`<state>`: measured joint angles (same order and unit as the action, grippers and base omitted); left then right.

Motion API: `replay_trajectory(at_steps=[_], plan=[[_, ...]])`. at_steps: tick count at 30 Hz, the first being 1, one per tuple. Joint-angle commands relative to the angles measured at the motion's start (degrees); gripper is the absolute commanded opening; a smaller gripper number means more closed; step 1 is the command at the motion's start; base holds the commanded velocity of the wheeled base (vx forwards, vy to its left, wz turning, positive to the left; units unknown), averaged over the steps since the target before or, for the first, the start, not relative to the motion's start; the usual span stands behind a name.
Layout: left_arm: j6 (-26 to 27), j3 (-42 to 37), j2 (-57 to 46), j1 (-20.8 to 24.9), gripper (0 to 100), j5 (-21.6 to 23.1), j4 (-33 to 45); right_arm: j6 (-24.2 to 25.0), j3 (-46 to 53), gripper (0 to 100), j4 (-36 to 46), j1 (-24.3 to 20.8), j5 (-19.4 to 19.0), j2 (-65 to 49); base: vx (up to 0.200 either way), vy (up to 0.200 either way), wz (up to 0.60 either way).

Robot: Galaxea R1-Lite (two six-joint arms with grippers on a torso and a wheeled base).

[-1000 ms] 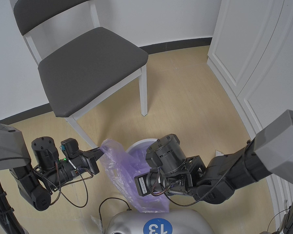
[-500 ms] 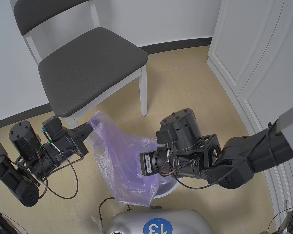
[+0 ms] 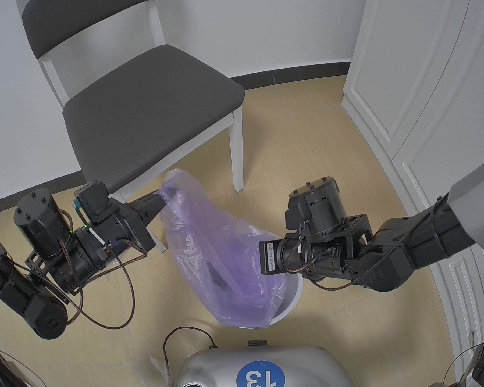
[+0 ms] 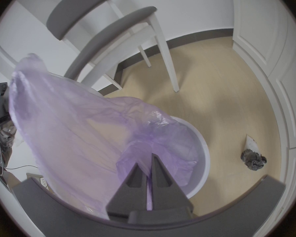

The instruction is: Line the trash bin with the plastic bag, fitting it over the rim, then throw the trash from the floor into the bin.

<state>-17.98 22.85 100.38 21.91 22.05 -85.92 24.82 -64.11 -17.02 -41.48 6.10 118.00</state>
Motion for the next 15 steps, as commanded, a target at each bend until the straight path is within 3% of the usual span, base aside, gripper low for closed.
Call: replay_trajectory(at_steps=[1, 15], plan=[[-0.04, 0.18, 2.54, 2.88, 0, -0.61, -0.13, 0.32, 2.85, 0, -0.12, 2.81, -0.21, 0.65, 0.000, 0.000, 0.00], [-3.29, 4.14, 15.73, 5.34, 0, -1.13, -4.08, -0.30, 14.01, 0, -2.93, 7.82, -0.65, -8.05, 0.000, 0.000, 0.00]])
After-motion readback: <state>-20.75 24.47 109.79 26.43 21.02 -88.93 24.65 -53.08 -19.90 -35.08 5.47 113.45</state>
